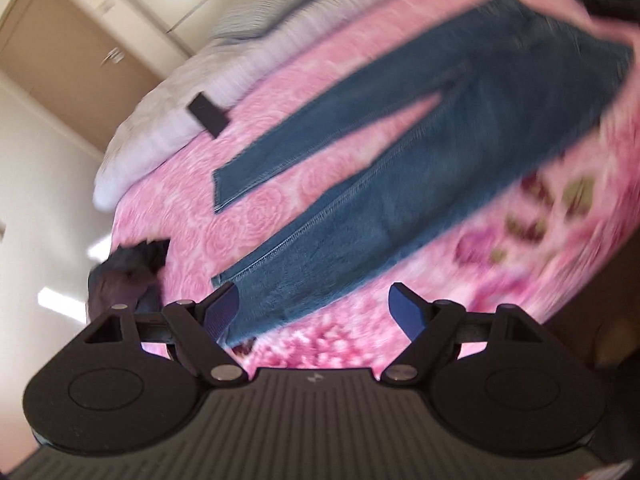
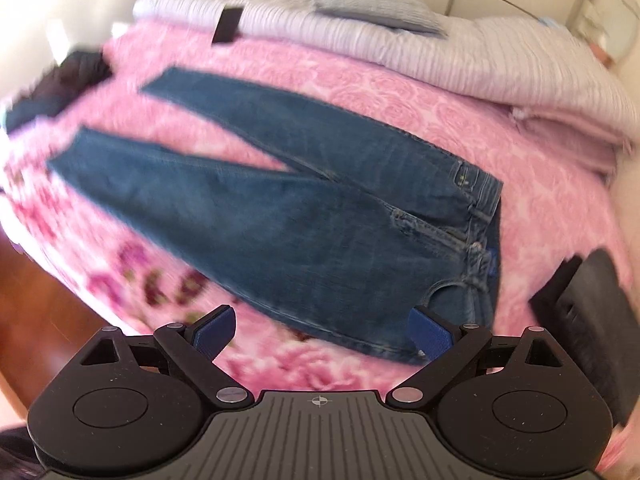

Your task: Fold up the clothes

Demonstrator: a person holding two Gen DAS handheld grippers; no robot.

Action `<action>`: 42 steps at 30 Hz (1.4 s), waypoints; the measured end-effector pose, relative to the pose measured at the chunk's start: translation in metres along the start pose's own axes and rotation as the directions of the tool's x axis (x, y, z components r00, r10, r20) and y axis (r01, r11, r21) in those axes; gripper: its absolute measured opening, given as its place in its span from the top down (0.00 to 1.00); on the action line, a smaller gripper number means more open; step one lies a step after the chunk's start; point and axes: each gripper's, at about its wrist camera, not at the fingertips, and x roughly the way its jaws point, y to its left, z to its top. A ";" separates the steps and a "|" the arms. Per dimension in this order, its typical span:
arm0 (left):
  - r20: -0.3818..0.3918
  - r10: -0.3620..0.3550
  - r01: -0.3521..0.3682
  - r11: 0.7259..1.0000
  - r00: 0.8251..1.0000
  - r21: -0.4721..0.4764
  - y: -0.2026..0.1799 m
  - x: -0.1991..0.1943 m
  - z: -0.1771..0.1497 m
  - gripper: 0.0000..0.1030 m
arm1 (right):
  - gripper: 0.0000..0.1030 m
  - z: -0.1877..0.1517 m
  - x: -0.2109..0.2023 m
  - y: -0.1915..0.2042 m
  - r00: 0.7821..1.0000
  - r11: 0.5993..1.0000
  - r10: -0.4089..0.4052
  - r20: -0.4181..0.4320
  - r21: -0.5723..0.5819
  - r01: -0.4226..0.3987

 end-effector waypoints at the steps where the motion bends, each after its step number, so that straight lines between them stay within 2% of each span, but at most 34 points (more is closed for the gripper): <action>1: 0.003 0.003 -0.003 0.999 1.000 0.050 -0.001 0.017 -0.006 0.23 | 0.07 -0.003 0.011 0.003 0.999 0.999 -0.032 -0.017 -0.037 0.032; 4: 0.006 0.005 -0.006 0.982 1.000 0.191 -0.004 0.070 -0.026 0.25 | 0.07 -0.014 0.045 0.011 0.993 0.986 -0.107 -0.042 -0.136 0.100; 6: -0.002 0.003 -0.002 0.962 1.000 0.274 -0.005 0.104 -0.040 0.34 | 0.07 -0.022 0.068 0.016 0.987 0.970 -0.153 -0.051 -0.200 0.140; 11: -0.021 0.000 0.010 0.883 1.000 0.469 -0.006 0.189 -0.077 0.35 | 0.07 -0.047 0.126 0.009 0.974 0.930 -0.222 -0.043 -0.311 0.198; 13: -0.007 -0.001 0.005 0.849 1.000 0.528 0.004 0.209 -0.097 0.38 | 0.07 -0.053 0.139 0.007 0.969 0.918 -0.244 -0.047 -0.333 0.215; 14: -0.003 0.002 0.000 0.834 1.000 0.551 0.009 0.216 -0.101 0.43 | 0.07 -0.057 0.142 0.006 0.965 0.910 -0.257 -0.042 -0.347 0.227; 16: 0.010 0.018 -0.020 0.818 1.000 0.575 0.020 0.228 -0.108 0.44 | 0.09 -0.065 0.147 0.004 0.959 0.892 -0.282 -0.033 -0.376 0.249; 19: -0.008 0.037 -0.027 0.836 0.999 0.548 0.041 0.244 -0.110 0.55 | 0.09 -0.077 0.156 0.002 0.948 0.862 -0.318 -0.017 -0.421 0.282; 21: -0.024 0.045 -0.025 0.847 0.999 0.532 0.054 0.250 -0.105 0.73 | 0.09 -0.084 0.163 0.001 0.942 0.825 -0.335 0.000 -0.483 0.293; 23: -0.032 0.031 -0.009 0.853 0.999 0.522 0.059 0.255 -0.104 0.82 | 0.16 -0.091 0.171 0.000 0.936 0.784 -0.350 0.018 -0.542 0.304; 27: -0.049 0.041 -0.010 0.857 0.998 0.514 0.062 0.261 -0.105 0.84 | 0.24 -0.106 0.187 -0.003 0.924 0.686 -0.377 0.057 -0.654 0.320; 29: -0.057 0.046 -0.011 0.860 0.997 0.510 0.063 0.265 -0.106 0.85 | 0.28 -0.122 0.197 -0.009 0.920 0.617 -0.387 0.070 -0.721 0.314; 30: -0.061 0.049 -0.011 0.861 0.997 0.508 0.064 0.266 -0.107 0.85 | 0.29 -0.124 0.199 -0.014 0.920 0.613 -0.384 0.075 -0.725 0.315; 31: -0.065 0.052 -0.012 0.862 0.997 0.507 0.064 0.268 -0.107 0.86 | 0.36 -0.126 0.202 -0.019 0.921 0.608 -0.382 0.080 -0.729 0.316; 32: -0.063 0.060 -0.019 0.861 0.996 0.509 0.058 0.266 -0.102 0.87 | 0.39 -0.127 0.205 -0.024 0.921 0.603 -0.380 0.085 -0.732 0.316; 35: -0.068 0.089 -0.042 0.860 0.994 0.508 0.046 0.264 -0.103 0.89 | 0.45 -0.133 0.213 -0.039 0.923 0.588 -0.372 0.101 -0.743 0.319; 37: -0.073 0.108 -0.056 0.861 0.991 0.506 0.042 0.266 -0.102 0.92 | 0.69 -0.136 0.219 -0.049 0.923 0.578 -0.367 0.111 -0.751 0.320; 38: -0.083 0.115 -0.059 0.868 0.990 0.493 0.043 0.265 -0.099 0.95 | 0.77 -0.138 0.222 -0.054 0.924 0.573 -0.365 0.116 -0.754 0.321; 41: -0.107 0.131 -0.068 0.888 0.986 0.455 0.049 0.257 -0.087 0.96 | 0.81 -0.142 0.228 -0.069 0.926 0.560 -0.355 0.130 -0.763 0.322; 42: -0.107 0.136 -0.074 0.890 0.985 0.450 0.054 0.249 -0.081 0.96 | 0.82 -0.135 0.218 -0.073 0.931 0.572 -0.343 0.128 -0.757 0.315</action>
